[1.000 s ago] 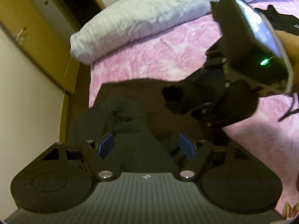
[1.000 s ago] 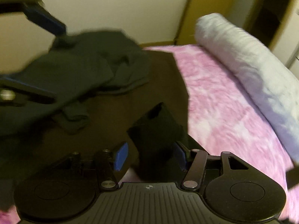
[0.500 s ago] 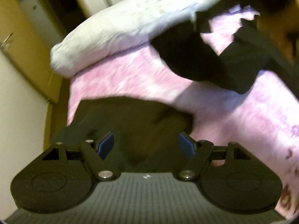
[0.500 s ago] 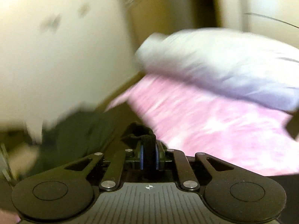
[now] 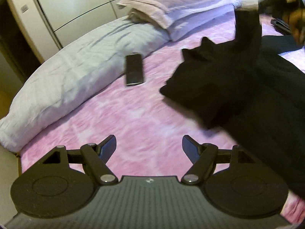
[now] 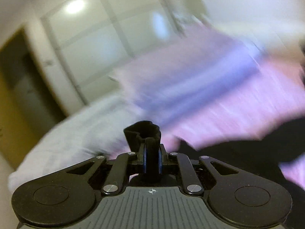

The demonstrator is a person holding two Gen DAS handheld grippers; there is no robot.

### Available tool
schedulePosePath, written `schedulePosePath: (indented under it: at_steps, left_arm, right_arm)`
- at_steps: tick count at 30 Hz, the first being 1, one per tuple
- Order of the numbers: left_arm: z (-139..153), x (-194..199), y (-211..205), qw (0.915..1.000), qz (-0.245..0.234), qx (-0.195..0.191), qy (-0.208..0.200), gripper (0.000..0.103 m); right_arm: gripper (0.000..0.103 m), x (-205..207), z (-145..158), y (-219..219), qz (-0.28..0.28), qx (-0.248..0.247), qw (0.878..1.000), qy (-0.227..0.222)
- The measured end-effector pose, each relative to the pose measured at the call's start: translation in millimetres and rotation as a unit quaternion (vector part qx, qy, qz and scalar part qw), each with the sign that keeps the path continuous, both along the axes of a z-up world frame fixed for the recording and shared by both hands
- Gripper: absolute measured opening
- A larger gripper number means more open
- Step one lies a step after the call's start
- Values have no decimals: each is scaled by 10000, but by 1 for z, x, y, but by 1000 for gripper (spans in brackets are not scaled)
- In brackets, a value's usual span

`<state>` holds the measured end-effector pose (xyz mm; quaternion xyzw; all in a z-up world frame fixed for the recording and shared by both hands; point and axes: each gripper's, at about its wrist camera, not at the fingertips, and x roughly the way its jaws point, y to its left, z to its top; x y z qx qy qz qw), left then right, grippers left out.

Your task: Fold clothes

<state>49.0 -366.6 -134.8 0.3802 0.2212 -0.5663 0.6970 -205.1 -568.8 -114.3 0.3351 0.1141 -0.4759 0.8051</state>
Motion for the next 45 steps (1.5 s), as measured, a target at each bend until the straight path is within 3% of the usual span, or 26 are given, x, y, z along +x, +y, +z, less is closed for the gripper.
schedulePosePath:
  at_steps: [6, 9, 14, 21, 22, 23, 25, 29, 33, 40, 45]
  left_arm:
    - [-16, -80, -52, 9981, 307, 525, 78, 73]
    - [-19, -114, -78, 9970, 321, 693, 84, 73]
    - [-20, -161, -116, 9970, 22, 769, 55, 73]
    - [-29, -187, -147, 9956, -479, 780, 194, 73]
    - [-31, -188, -151, 9952, -549, 787, 207, 73]
    - [-33, -190, -153, 9948, -607, 783, 230, 73]
    - [-38, -192, -159, 9940, -718, 776, 291, 73]
    - [-48, -203, -174, 9915, -947, 809, 375, 73]
    - [-47, -228, -197, 9886, -1217, 848, 251, 73]
    - [-52, -285, -261, 9866, -1263, 1033, -47, 73]
    - [-63, -332, -308, 9858, -1125, 1247, 32, 73]
  right_arm:
    - [10, -67, -99, -56, 410, 1032, 9938, 33]
    - [10, -87, -98, -64, 682, 941, 9930, -194]
    - [10, -113, -109, -69, 520, 1328, 9898, -52]
    - [11, -150, -126, -75, 268, 1892, 9814, 166]
    - [18, -156, -129, -76, 232, 1972, 9799, 198]
    - [42, -161, -131, -77, 196, 2052, 9783, 229]
    - [56, -174, -120, -67, -72, 1910, 9806, 431]
    - [56, -215, -110, -51, -495, 1980, 9780, 435]
    - [56, -287, -99, -50, -1096, 1897, 9750, 380]
    - [58, -428, -103, -109, -2323, 1777, 9563, -66]
    - [64, -492, -134, -152, -2537, 1932, 9475, -224]
